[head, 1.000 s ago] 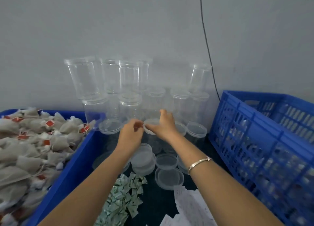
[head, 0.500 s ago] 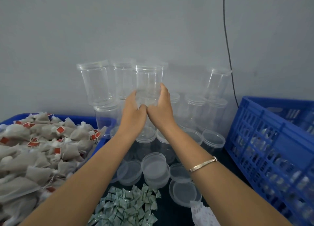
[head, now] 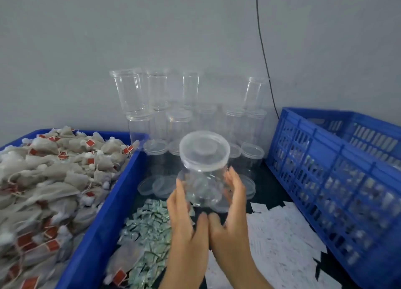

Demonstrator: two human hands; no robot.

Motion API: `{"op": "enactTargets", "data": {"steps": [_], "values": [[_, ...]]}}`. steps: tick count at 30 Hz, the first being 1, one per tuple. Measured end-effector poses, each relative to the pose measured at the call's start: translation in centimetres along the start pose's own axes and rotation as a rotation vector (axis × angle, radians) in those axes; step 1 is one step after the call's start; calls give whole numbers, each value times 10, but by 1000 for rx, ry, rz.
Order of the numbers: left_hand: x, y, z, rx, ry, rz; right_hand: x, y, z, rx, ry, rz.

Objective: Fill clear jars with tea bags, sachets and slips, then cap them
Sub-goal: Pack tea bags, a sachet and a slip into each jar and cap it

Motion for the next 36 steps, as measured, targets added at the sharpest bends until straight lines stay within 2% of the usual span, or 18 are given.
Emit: {"op": "enactTargets", "data": {"steps": [3,4,5,7,12,17,18,20,23,26,28,32,36], "values": [[-6,-50,37,-105,99,-152,-3,20,68,132,96,52],[-12,-66,48,-123,158,-281,-3,26,86,187,111,88],[-15,-75,56,-166,152,-296,-3,33,103,241,95,114],[-20,-94,74,-192,-7,-230,-5,45,128,302,31,163],[-37,-114,93,-256,-99,-215,-14,42,144,288,-208,218],[-51,-97,75,-190,-136,-227,-44,19,86,134,-144,362],[-49,-93,67,-186,-140,-209,-46,11,68,110,-184,413],[-40,-87,50,-189,-177,-156,-40,-7,33,119,-424,589],[-22,-92,37,-130,-203,-88,-18,-27,2,96,-850,1006],[-18,-108,38,-92,-120,-150,9,-31,-6,-74,-1058,1291],[-20,-117,36,-104,-80,-161,17,-30,-10,-101,-1108,1309],[-22,-123,30,-118,-67,-215,12,-27,-17,-33,-1232,1164],[-23,-120,32,-57,-67,-239,4,-28,-27,18,-1473,1009]]}}
Point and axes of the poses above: each hand's wrist, its own z-axis away from the middle knuckle, its own x-axis out of the palm, y = z × x, the point moved 2 cm from there along -z, towards the middle knuckle, and after that the axes turned 11 degrees about -x, right-handed, at the moved point
